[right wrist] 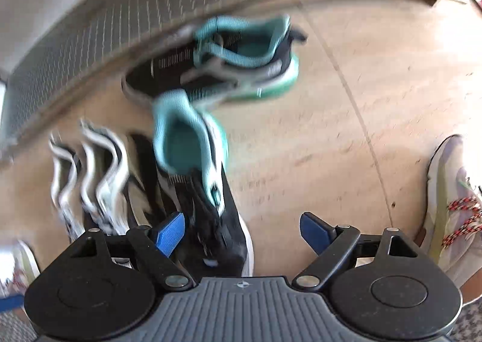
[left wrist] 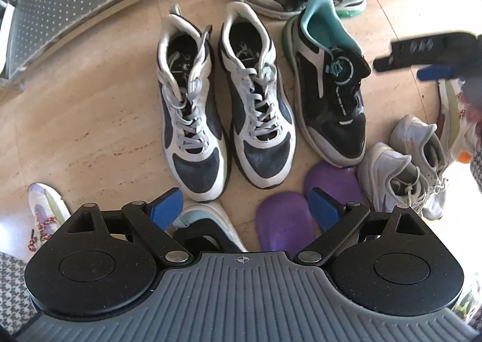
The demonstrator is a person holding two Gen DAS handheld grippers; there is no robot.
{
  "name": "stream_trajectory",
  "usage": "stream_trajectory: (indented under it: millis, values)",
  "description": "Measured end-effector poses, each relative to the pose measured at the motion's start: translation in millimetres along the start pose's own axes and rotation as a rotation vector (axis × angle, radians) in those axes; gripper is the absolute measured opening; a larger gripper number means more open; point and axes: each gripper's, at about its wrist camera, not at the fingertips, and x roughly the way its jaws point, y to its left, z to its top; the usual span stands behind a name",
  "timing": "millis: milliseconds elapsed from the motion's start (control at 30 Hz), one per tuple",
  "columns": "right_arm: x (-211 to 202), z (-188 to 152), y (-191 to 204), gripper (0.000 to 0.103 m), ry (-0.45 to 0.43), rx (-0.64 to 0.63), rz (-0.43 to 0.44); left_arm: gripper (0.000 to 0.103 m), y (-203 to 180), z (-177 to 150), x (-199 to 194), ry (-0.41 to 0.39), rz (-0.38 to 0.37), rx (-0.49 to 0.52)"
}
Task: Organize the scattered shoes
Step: 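Grasp the second black-teal sneaker by the rack with the right tool, then carry the black-teal sneaker with the right tool toward the row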
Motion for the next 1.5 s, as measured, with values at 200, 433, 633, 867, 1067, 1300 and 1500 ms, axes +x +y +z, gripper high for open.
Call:
stream_trajectory:
  millis: [200, 433, 633, 867, 1067, 1300, 1500]
  values:
    - [6.4, -2.1, 24.2, 0.077, 0.025, -0.070, 0.000, 0.094, -11.8, 0.5, -2.0, -0.012, -0.025, 0.033]
    - [8.3, 4.2, 19.2, 0.052, 0.006, 0.058, 0.087, 0.094, -13.2, 2.2, -4.1, -0.029, -0.029, 0.031]
    - [-0.3, 19.9, 16.3, 0.052, -0.064, 0.099, 0.099, 0.094, -24.0, 17.9, -9.3, -0.087, -0.018, 0.040]
    - [-8.9, 85.9, 7.8, 0.075, -0.222, 0.075, 0.108, 0.094, -30.3, 44.5, -23.8, -0.137, -0.035, 0.013]
    - [20.8, 135.0, -10.6, 0.075, -0.232, 0.063, 0.128, 0.094, -1.7, 54.4, -17.4, -0.139, 0.028, -0.093]
    - [63.3, 158.3, -3.7, 0.081, -0.183, 0.064, 0.236, 0.094, 8.8, 51.6, -2.2, -0.077, 0.019, -0.118]
    - [95.5, 153.4, 35.9, 0.100, -0.184, -0.004, 0.102, 0.094, 16.7, 43.4, 0.1, -0.056, 0.028, -0.116]
